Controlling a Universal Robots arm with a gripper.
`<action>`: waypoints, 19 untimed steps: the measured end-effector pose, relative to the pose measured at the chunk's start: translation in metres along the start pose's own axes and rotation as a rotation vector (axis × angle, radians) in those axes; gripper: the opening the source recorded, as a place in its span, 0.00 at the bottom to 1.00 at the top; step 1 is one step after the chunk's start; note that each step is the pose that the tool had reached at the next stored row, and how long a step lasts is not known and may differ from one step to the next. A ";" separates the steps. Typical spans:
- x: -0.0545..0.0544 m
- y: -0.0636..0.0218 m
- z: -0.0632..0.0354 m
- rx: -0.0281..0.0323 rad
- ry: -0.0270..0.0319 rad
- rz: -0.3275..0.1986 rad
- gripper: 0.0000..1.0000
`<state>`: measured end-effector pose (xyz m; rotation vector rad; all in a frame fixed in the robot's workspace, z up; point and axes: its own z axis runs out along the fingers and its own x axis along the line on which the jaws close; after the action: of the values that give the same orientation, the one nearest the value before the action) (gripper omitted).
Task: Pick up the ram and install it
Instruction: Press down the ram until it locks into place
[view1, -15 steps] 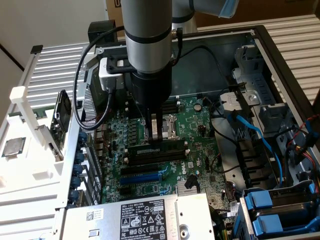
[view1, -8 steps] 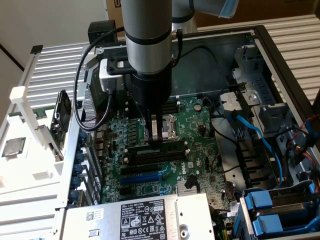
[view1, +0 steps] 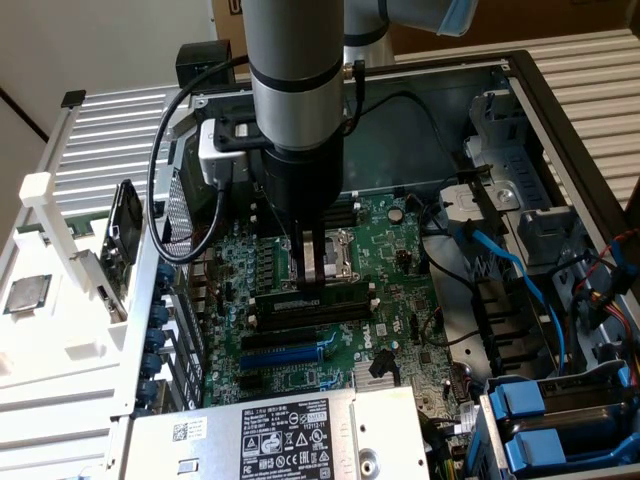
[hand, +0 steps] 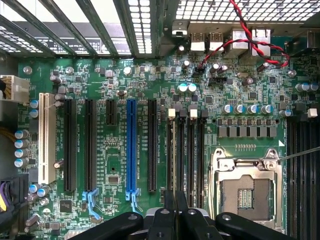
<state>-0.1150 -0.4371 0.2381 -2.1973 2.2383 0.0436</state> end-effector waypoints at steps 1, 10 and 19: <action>0.000 0.0000 0.0001 0.0000 0.0000 0.000 0.12; 0.000 0.0000 0.0005 -0.0001 0.0001 0.000 0.12; 0.000 0.0000 0.0012 0.0001 -0.0001 0.005 0.12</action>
<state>-0.1150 -0.4374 0.2368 -2.1916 2.2439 0.0437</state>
